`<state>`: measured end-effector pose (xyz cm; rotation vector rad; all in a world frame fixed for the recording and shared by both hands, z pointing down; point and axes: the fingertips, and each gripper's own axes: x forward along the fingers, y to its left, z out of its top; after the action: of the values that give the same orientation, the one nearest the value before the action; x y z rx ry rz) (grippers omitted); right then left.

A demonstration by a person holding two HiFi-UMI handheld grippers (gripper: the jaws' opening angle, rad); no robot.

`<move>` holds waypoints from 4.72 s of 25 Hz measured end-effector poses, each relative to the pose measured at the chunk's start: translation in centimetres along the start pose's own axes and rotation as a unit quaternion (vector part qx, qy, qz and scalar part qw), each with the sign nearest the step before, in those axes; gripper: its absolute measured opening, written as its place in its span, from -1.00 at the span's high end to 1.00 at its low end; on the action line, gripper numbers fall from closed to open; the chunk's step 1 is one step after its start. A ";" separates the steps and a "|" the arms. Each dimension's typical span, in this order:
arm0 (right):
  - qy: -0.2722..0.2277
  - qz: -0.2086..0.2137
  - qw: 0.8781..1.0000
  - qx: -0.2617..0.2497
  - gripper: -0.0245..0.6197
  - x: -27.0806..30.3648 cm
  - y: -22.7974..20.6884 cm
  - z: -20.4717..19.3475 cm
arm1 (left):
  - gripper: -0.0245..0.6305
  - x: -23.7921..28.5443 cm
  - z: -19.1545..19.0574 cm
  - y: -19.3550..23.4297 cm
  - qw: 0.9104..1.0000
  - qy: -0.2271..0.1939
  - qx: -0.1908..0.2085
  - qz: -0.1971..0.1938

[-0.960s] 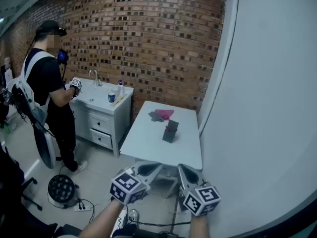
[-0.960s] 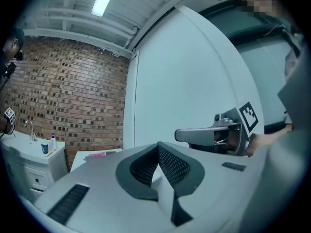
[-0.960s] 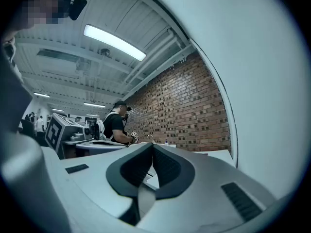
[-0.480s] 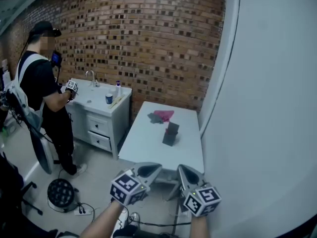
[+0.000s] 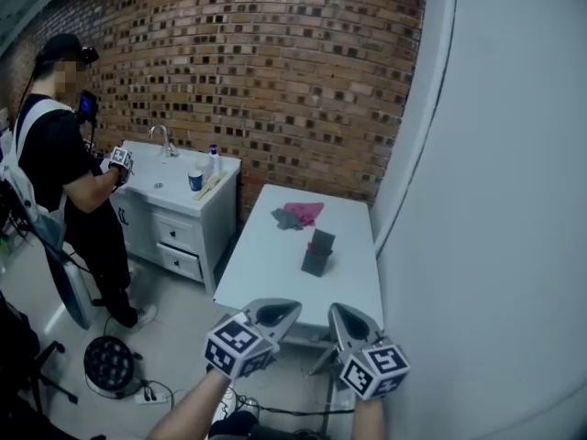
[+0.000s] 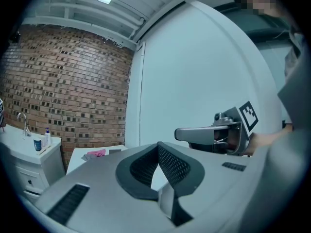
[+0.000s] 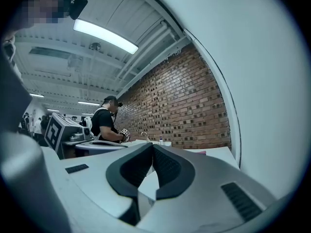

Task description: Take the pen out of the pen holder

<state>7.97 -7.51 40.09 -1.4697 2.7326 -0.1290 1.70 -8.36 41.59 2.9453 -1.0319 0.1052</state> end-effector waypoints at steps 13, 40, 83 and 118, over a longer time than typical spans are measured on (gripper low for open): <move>0.025 -0.018 1.000 0.000 0.90 8.4 -4.4 0.0 | 0.91 5.3 -0.2 8.3 1.000 0.010 -0.009 -0.014; 0.045 -0.067 0.997 -0.004 0.90 18.1 -15.4 1.4 | 0.91 17.4 -0.2 17.2 0.998 0.049 -0.010 -0.046; 0.101 -0.091 0.990 0.026 0.90 18.7 -25.6 -2.1 | 0.48 33.3 -13.7 18.1 0.980 0.191 0.050 -0.018; 0.062 -0.072 0.995 0.033 0.90 20.1 -23.4 0.1 | 0.72 26.9 1.0 22.2 0.999 0.021 -0.012 0.021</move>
<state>16.30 -37.15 42.24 -1.6942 2.6839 -0.3224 8.86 -42.46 42.42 2.8885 -1.0824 0.1531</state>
